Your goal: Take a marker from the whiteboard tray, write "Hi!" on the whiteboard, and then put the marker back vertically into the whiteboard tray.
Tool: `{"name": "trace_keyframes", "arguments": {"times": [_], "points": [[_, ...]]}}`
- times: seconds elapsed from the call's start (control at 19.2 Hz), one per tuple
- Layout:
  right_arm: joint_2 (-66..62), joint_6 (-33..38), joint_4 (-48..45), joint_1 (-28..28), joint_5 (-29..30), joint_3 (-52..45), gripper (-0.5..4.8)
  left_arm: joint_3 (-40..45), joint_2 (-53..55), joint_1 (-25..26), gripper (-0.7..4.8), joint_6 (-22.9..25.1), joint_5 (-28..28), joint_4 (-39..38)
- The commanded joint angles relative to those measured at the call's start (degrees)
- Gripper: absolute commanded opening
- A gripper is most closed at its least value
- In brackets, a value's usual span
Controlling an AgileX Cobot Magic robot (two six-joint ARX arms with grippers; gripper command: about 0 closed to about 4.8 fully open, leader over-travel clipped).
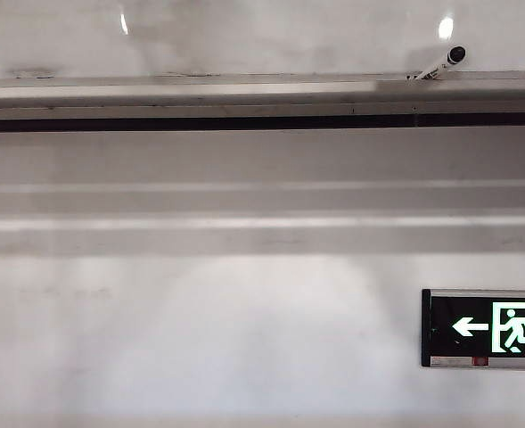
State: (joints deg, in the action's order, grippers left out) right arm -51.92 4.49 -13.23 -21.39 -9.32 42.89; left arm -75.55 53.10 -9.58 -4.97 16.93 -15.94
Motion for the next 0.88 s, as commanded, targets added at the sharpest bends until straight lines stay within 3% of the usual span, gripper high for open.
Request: {"name": "trace_keyframes", "arguments": {"times": [0.05,0.26,0.36,0.62,0.88], "points": [[-2.99,0.0,-3.06,-0.07,0.02,-0.39,4.79,-0.37,-0.13,-2.21,-0.06,0.04,0.09,2.56],[-9.14,-0.44,-8.76,0.11,-0.2,-0.42,4.77,-0.37,-0.15,-2.36,-0.06,0.02,0.04,2.71],[-11.85,-0.46,-11.63,0.22,-0.22,-0.42,4.21,-0.37,-0.15,-2.36,-0.06,0.04,0.02,2.75],[-17.18,-0.42,-14.47,3.8,0.5,-0.39,4.16,-0.37,-0.15,-2.36,-0.06,0.04,0.04,2.73],[-18.84,-0.44,-14.45,4.55,0.5,-0.42,3.67,-0.37,-0.13,-2.36,-0.06,0.04,0.02,2.78]]}}
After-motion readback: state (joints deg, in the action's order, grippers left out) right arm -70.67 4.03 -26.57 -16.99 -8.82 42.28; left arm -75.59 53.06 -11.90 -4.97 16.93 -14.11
